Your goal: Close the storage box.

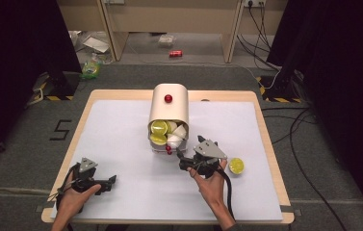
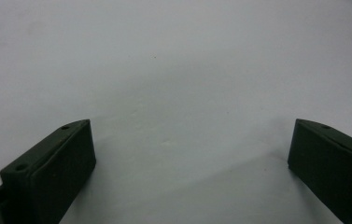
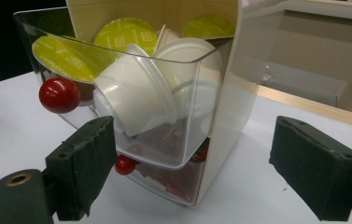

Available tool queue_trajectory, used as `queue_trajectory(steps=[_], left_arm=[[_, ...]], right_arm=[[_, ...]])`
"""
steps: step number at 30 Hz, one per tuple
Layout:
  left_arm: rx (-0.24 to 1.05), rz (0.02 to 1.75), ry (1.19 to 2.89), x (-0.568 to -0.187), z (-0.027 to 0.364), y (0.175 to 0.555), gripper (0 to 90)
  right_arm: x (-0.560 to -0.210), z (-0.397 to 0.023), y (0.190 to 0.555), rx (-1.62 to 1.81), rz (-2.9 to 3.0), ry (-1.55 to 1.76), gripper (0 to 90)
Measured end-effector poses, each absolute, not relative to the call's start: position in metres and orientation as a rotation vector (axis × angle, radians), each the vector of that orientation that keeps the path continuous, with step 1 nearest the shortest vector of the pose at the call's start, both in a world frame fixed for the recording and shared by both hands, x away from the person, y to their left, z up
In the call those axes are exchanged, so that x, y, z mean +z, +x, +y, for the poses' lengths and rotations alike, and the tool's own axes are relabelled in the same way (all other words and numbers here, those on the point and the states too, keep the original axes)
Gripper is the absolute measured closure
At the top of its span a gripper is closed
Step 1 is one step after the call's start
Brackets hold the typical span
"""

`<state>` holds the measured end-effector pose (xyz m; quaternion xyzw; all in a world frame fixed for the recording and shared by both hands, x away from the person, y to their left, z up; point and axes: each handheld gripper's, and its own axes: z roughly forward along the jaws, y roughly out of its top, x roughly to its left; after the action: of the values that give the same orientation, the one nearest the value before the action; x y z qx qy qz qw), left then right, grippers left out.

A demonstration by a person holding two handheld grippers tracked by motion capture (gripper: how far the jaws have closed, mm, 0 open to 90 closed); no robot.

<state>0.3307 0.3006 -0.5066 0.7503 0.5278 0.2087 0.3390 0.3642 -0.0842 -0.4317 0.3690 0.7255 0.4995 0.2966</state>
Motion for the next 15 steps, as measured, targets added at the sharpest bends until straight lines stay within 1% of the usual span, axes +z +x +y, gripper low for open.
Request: queue_trajectory(steps=[15], left_arm=[[0.543, 1.374, 1.955, -0.5066, 0.3007, 0.3307, 0.2]], right_arm=[[-0.4316, -0.0821, 0.3744, 1.316, 1.913, 0.989, 15.2]])
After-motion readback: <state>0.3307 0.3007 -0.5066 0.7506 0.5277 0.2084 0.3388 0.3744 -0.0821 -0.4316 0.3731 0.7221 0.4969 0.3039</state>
